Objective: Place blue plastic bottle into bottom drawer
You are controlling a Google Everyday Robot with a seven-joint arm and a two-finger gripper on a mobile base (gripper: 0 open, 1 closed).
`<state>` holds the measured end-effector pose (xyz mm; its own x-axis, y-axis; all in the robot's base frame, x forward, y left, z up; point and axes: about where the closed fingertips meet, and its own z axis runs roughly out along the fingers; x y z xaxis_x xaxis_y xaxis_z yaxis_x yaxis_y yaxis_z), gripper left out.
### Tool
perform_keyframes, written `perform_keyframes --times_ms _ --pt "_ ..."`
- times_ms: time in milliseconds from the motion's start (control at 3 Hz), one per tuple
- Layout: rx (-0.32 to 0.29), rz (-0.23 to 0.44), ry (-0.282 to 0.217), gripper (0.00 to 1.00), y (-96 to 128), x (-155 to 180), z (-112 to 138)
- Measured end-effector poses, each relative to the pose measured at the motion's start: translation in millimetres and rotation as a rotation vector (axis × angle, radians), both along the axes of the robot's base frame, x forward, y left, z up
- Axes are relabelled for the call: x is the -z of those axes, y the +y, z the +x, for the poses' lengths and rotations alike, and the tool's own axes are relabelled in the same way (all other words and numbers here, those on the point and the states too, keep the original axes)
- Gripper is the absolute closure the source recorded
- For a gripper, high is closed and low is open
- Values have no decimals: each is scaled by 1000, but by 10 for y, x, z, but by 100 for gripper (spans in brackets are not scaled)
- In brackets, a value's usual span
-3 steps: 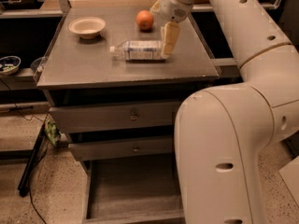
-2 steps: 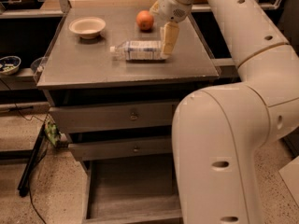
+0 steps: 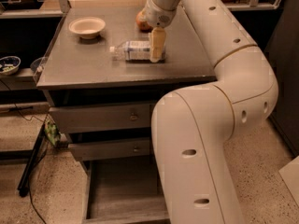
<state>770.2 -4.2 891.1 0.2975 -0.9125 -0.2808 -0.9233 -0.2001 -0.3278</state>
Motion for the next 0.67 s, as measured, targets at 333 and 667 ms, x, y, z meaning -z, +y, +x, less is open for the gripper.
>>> perform_keyframes --times_ms 333,667 --pt "6 23 40 0 -6 216 47" --pt "6 22 40 0 -6 216 48"
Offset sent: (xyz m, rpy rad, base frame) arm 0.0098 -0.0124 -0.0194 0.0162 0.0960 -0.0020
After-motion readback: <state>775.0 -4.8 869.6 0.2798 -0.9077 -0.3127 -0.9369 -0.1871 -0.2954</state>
